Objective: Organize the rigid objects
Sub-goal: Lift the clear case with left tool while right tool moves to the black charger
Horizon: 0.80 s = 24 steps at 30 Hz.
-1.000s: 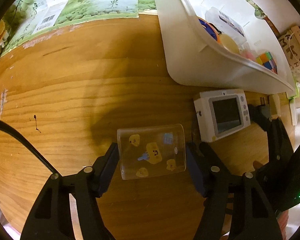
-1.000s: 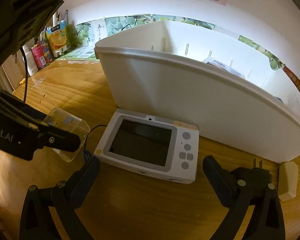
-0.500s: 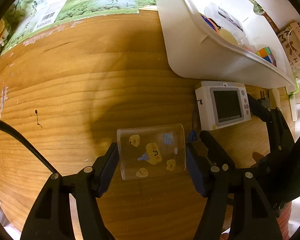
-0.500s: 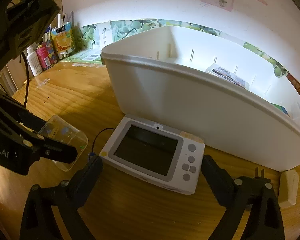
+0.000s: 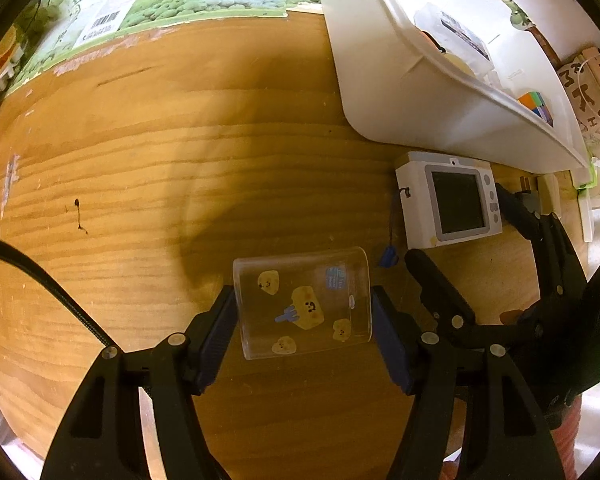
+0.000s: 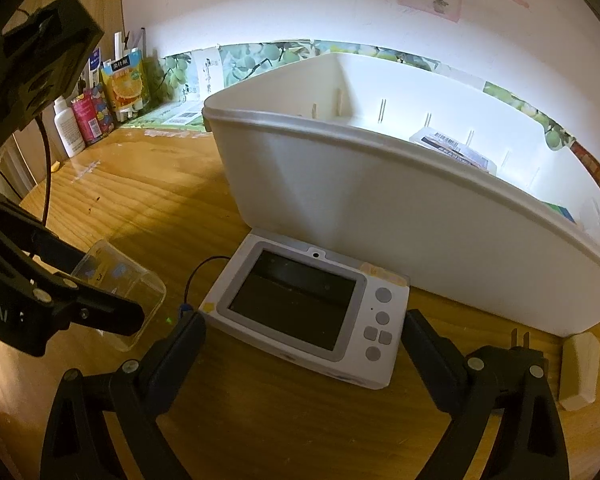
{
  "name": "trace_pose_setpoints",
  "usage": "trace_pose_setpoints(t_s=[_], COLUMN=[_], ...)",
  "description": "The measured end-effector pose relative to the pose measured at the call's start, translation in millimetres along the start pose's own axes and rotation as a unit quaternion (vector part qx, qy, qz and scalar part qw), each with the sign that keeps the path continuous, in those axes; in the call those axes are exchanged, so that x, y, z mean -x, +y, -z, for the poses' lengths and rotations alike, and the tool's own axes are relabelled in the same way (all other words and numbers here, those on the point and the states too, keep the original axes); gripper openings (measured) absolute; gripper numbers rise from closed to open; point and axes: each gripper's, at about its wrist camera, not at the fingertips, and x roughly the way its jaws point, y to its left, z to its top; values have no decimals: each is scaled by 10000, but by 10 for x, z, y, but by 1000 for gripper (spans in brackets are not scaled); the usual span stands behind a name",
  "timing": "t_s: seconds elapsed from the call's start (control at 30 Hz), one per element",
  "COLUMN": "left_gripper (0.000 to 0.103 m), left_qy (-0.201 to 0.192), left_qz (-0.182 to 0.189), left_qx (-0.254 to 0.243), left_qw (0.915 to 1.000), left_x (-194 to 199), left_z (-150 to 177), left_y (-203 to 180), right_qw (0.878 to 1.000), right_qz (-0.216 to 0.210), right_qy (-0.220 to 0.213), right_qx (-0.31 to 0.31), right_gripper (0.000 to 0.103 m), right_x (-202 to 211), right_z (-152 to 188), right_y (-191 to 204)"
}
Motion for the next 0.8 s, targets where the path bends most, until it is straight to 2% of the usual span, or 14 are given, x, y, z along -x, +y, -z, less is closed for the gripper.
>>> trace_pose_setpoints(t_s=[0.23,0.3,0.33,0.37,0.8], left_gripper=[68,68,68,68,68], left_qy=[40,22,20,14,-159], left_qz=[11,24,23,14,2], left_qx=[171,254,296,354,873], left_qw=[9998,9997,9996,9994,9961], left_x=[25,26,30,36,168], left_z=[102,141,155,178,396], left_y=[49,65,74,82,243], right_qw=[9999,9998,9997,9994,9980], right_qz=[-132,-172,-201,-312,-600], right_qy=[-55,-121,-121,-82,150], right_qx=[-41,-28,-36,-90,130], right_gripper=[97,78,62,61,63], right_x=[47,88,98,104,153], right_z=[10,5,-4,-13,-73], right_y=[2,9,0,-22,-35])
